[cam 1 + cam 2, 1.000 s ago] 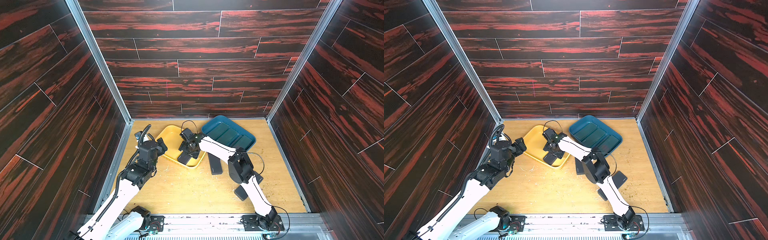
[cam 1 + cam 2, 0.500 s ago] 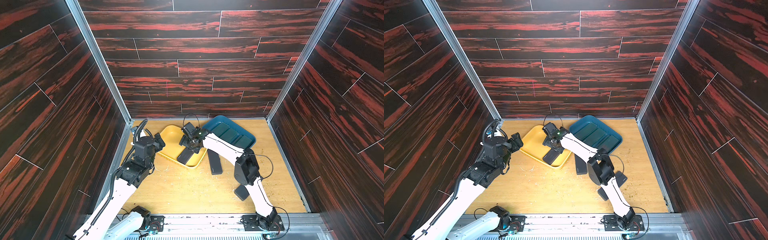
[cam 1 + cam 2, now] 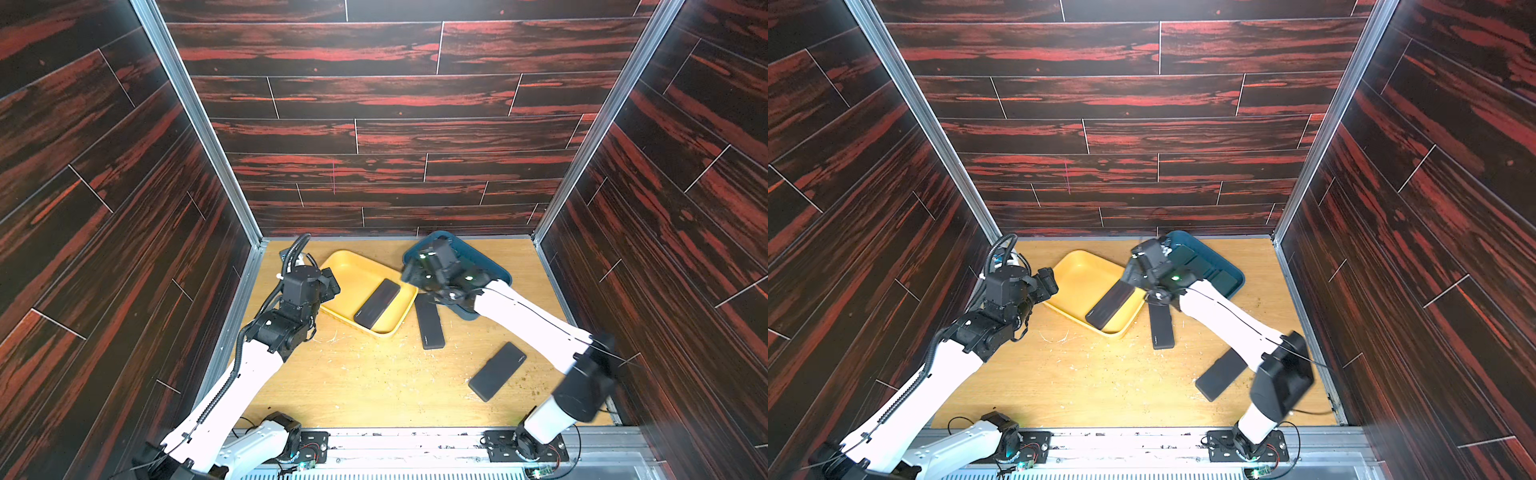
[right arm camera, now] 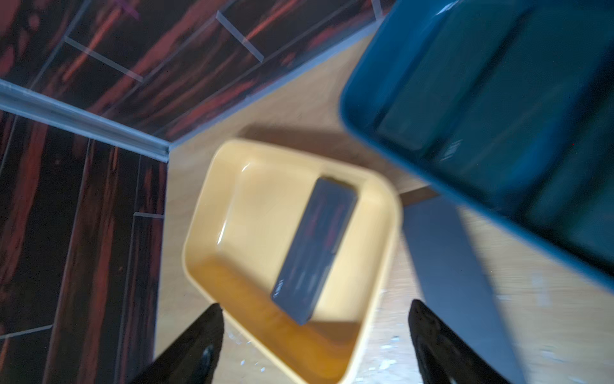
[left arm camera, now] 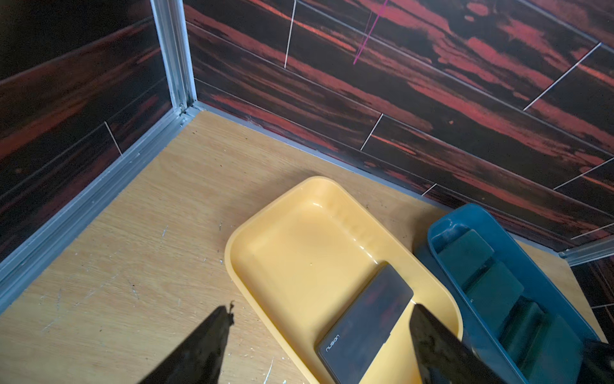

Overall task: Place the pencil cases by color into the storage box
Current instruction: Pick up the pencil case from the center of the board.

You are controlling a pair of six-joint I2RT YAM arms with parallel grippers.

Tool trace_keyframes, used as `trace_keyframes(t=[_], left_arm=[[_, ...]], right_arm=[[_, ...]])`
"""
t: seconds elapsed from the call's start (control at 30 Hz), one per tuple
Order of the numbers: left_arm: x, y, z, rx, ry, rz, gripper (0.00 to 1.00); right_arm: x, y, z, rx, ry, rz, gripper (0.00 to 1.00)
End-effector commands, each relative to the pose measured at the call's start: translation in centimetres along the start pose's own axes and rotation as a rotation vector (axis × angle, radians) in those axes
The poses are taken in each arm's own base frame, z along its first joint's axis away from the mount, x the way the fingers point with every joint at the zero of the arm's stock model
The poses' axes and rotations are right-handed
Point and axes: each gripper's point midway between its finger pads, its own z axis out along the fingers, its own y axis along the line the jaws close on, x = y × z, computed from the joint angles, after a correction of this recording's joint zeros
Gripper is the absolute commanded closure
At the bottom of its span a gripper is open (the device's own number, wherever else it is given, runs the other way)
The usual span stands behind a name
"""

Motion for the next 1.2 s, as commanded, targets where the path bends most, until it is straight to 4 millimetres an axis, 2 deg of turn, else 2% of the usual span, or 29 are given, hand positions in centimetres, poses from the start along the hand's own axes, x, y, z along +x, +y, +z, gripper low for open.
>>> trace_keyframes(t=[0.0, 0.23, 0.53, 0.8, 1.17], left_arm=[[1.3, -1.3, 0.5, 0.02, 0.026, 0.013, 0.15], [5.5, -5.0, 1.8, 0.036, 0.106, 0.083, 0.15], [11.7, -9.9, 2.5, 0.063, 0.197, 0.154, 0.16], [15.6, -14.5, 1.9, 0.104, 0.24, 0.21, 0.16], [20.7, -19.0, 2.1, 0.1, 0.308, 0.207, 0.16]], right_arm=[[-1.7, -2.8, -2.0, 0.007, -0.085, -0.033, 0.11], [-2.8, -9.2, -4.9, 0.065, -0.148, 0.008, 0.11], [-2.7, -15.2, -7.2, 0.109, -0.179, 0.092, 0.11], [-1.5, -17.7, -8.8, 0.124, -0.189, 0.115, 0.11], [-0.8, -18.4, -10.3, 0.121, -0.205, 0.077, 0.11]])
